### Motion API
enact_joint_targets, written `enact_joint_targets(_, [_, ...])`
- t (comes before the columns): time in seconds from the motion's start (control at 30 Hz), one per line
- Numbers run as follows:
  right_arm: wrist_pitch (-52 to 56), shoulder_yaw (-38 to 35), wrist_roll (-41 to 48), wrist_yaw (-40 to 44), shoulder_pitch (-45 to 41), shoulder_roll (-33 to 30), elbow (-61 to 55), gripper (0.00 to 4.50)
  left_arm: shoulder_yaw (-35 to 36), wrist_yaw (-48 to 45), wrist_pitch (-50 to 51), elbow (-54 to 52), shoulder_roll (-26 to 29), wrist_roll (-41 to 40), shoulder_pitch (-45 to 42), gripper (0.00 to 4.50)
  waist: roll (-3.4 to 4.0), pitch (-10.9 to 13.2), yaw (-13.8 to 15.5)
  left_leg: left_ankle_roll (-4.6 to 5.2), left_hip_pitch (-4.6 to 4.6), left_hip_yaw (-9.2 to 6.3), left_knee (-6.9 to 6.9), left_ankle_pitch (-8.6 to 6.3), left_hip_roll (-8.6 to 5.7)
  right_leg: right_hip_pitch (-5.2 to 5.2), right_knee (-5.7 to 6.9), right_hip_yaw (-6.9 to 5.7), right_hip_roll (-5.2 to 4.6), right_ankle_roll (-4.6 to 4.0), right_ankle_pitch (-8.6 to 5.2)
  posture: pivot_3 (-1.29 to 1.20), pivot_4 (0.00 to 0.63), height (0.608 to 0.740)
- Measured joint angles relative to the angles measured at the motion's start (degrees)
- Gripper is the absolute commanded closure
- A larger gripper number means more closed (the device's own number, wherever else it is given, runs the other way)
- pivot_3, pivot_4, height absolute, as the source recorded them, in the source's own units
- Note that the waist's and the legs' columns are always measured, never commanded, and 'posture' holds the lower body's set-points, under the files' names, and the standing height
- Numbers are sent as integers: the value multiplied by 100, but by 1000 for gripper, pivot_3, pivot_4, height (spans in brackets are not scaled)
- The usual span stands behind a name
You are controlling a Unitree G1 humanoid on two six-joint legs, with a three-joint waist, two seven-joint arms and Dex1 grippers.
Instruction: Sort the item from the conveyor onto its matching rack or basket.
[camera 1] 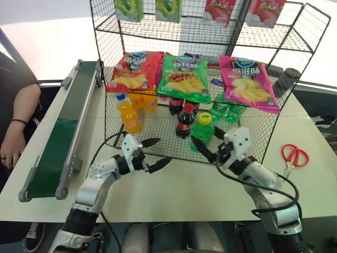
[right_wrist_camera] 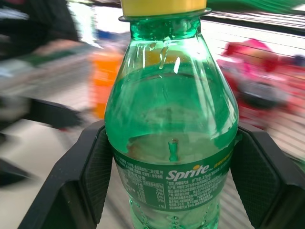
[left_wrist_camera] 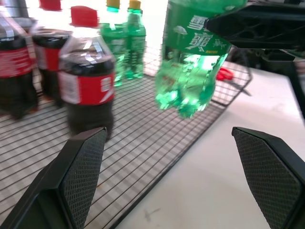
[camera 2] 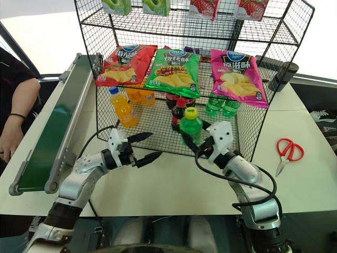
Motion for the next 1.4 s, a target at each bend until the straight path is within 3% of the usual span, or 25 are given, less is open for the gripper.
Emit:
enact_joint_targets(0.37, [-1215, -570, -680, -1265, -427, 985, 2144, 1535, -37, 429, 460, -1044, -12, -58, 42, 38, 20, 1, -31, -1, 7, 6, -2, 1, 1, -1, 10, 6, 2, 0, 0, 0, 150, 740])
enact_joint_targets(0.67, [-1669, -939, -520, -1377, -1002, 1153, 3147, 1535, -57, 428, 504, -1086, -11, -56, 40, 38, 31, 4, -41, -2, 8, 7, -2, 1, 2, 0, 11, 8, 0, 0, 0, 0, 150, 740])
enact_joint_targets(0.73, [-1729, -970, -494, -1350, -1006, 1156, 3202, 485, -59, 422, 484, -1084, -12, -51, 39, 0, 31, 3, -40, -2, 8, 7, -2, 1, 2, 0, 12, 8, 0, 0, 0, 0, 150, 740])
enact_joint_targets(0.8, [-1776, -994, -488, -1337, -1005, 1157, 3216, 22, -63, 414, 475, -1069, -12, -47, 39, 0, 32, 3, -43, -2, 8, 8, -2, 1, 2, 0, 12, 8, 0, 0, 0, 0, 150, 740])
enact_joint_targets(1.0, [-1885, -1012, -517, -1346, -882, 1139, 2997, 22, -153, 335, 442, -1018, -12, -30, 39, 0, 34, 1, -42, -2, 12, 7, -2, 1, 3, 3, 14, 9, -1, 0, 0, 0, 150, 740])
enact_joint_targets(1.4, [-1522, -728, -816, -853, 438, 455, 868, 22, -192, 382, 364, -775, 90, 128, 21, 0, 36, -1, -34, -1, 30, 8, -3, 0, 2, 17, 13, 10, 2, 0, 0, 0, 150, 740])
